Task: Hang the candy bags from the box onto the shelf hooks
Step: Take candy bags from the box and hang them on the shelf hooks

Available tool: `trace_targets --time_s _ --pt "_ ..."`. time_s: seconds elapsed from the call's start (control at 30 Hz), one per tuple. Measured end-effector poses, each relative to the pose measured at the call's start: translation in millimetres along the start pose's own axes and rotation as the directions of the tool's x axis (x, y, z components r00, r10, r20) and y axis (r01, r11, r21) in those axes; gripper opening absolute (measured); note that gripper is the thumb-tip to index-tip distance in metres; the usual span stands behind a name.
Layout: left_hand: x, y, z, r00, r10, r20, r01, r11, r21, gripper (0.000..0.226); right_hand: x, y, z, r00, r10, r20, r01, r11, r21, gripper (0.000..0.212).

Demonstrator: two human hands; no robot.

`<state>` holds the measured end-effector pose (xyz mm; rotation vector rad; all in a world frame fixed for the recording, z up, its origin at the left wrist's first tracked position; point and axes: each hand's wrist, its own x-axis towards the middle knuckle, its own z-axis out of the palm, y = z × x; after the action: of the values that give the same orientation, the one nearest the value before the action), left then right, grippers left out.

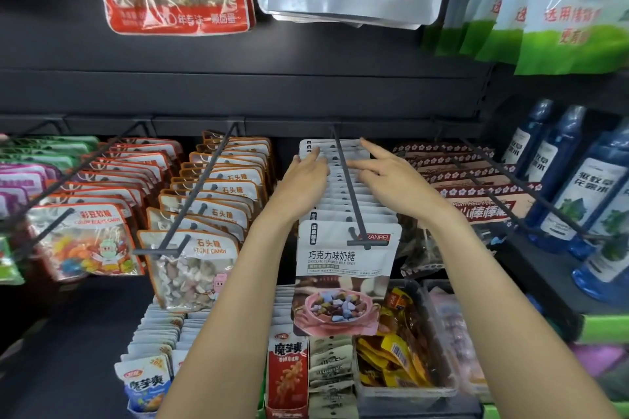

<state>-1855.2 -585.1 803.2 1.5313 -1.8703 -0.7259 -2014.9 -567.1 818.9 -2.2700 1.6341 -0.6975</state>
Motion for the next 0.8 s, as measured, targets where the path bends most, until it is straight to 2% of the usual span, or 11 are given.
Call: trace_targets --time_s 0.07,0.17,0.27,0.37,0.43,0.5,0.6,0.67,0.73,0.8 --pt "7.9 -5.1 -0.4 0.999 0.012 0.04 -0.02 0.975 0.22 0.046 -0.2 -0.8 0.8 1.0 0.008 0.019 -0.008 1.0 -0.016 0.04" --pt "17.0 -13.3 -1.8 0.994 0.051 0.096 -0.083 0.923 0.376 0.049 8.2 -5.8 2.3 0.999 0.016 0.034 -0.015 0.998 -0.055 0.041" --pt "20.1 -12.6 -4.2 0.994 0.041 0.098 -0.077 0.913 0.4 0.05 17.0 -9.5 2.5 0.999 0.035 0.035 -0.03 0.992 -0.126 0.042" --pt "12.0 -3.4 -4.0 0.997 0.042 0.061 -0.061 0.939 0.337 0.05 17.7 -9.0 2.6 0.999 0.049 0.021 -0.046 0.991 -0.123 0.042" --pt "-2.4 5.1 -5.5 0.998 0.047 -0.034 -0.041 0.986 0.16 0.047 13.2 -9.2 1.6 0.999 0.052 -0.01 -0.052 0.993 -0.106 0.041" --pt "-21.9 10.0 -7.4 0.985 0.022 -0.169 -0.04 0.994 -0.102 0.045 4.3 -10.1 0.5 0.998 0.046 -0.043 -0.049 0.997 -0.053 0.043" --pt "-50.2 6.2 -6.9 0.975 -0.038 -0.219 -0.076 0.87 -0.487 0.046 -19.7 -13.1 2.5 0.991 0.087 -0.099 -0.061 0.968 0.244 0.047" --pt "-65.6 2.9 -5.9 0.978 -0.088 -0.188 -0.064 0.734 -0.677 0.046 -38.0 -13.1 9.3 0.98 0.166 -0.113 -0.088 0.862 0.499 0.047" --pt "-74.3 -5.5 -2.0 0.982 -0.097 -0.163 -0.053 0.684 -0.728 0.047 -53.8 -10.3 20.0 0.964 0.242 -0.108 -0.105 0.722 0.684 0.049" --pt "-78.9 -14.1 6.9 0.988 -0.083 -0.128 -0.048 0.63 -0.775 0.05 -65.8 -8.2 30.6 0.962 0.261 -0.085 -0.079 0.561 0.824 0.059"
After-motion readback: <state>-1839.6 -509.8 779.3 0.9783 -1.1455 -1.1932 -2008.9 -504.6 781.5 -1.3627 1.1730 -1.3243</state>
